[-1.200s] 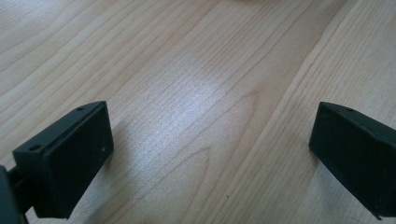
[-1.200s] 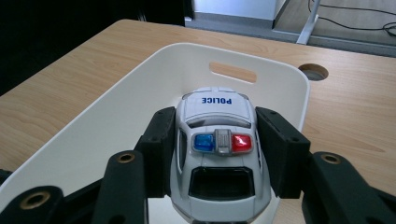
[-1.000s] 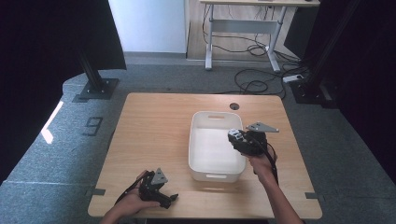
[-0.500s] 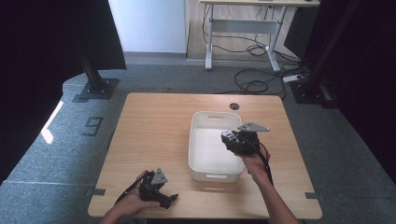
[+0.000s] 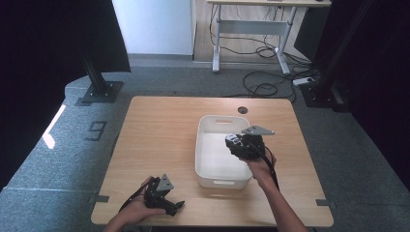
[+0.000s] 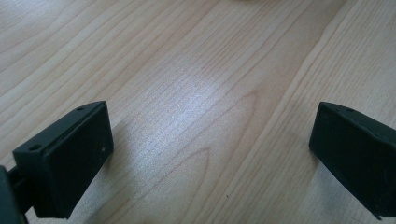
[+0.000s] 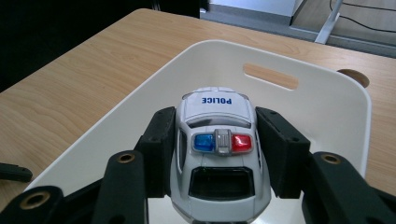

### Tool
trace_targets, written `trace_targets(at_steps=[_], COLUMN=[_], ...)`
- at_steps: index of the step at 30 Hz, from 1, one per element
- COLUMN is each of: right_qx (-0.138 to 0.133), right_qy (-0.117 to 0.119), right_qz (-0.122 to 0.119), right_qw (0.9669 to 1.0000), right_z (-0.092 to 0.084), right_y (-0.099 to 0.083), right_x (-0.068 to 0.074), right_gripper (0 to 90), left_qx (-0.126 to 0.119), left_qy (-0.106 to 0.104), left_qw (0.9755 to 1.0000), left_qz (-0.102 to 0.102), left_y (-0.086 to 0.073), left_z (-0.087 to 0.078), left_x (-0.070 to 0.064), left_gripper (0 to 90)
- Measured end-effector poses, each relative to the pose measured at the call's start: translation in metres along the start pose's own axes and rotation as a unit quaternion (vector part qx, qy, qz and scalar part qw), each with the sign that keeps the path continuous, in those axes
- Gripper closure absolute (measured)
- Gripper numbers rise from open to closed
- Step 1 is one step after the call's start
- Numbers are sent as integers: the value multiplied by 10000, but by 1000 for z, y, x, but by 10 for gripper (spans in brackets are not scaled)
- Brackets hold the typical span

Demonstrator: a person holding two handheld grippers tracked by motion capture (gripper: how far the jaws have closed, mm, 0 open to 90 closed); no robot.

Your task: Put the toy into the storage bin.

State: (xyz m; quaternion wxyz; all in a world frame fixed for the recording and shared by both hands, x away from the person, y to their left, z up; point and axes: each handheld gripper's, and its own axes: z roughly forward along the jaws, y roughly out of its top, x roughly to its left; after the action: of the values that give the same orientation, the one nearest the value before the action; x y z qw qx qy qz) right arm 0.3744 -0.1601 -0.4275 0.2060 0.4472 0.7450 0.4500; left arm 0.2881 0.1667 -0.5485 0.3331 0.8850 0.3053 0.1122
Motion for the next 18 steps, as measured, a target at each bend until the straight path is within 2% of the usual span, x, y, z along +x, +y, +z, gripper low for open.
trace_targets(at_steps=[18], right_qx=[43], right_qy=[68], right_qz=[-65], right_qw=[9999], right_z=[10], right_y=[6], right_x=[11], right_gripper=[503], left_qx=[-3], left_qy=[1], left_qw=[10000], left_qz=[-2], left_y=[0], left_z=[0], left_x=[0], left_gripper=[0])
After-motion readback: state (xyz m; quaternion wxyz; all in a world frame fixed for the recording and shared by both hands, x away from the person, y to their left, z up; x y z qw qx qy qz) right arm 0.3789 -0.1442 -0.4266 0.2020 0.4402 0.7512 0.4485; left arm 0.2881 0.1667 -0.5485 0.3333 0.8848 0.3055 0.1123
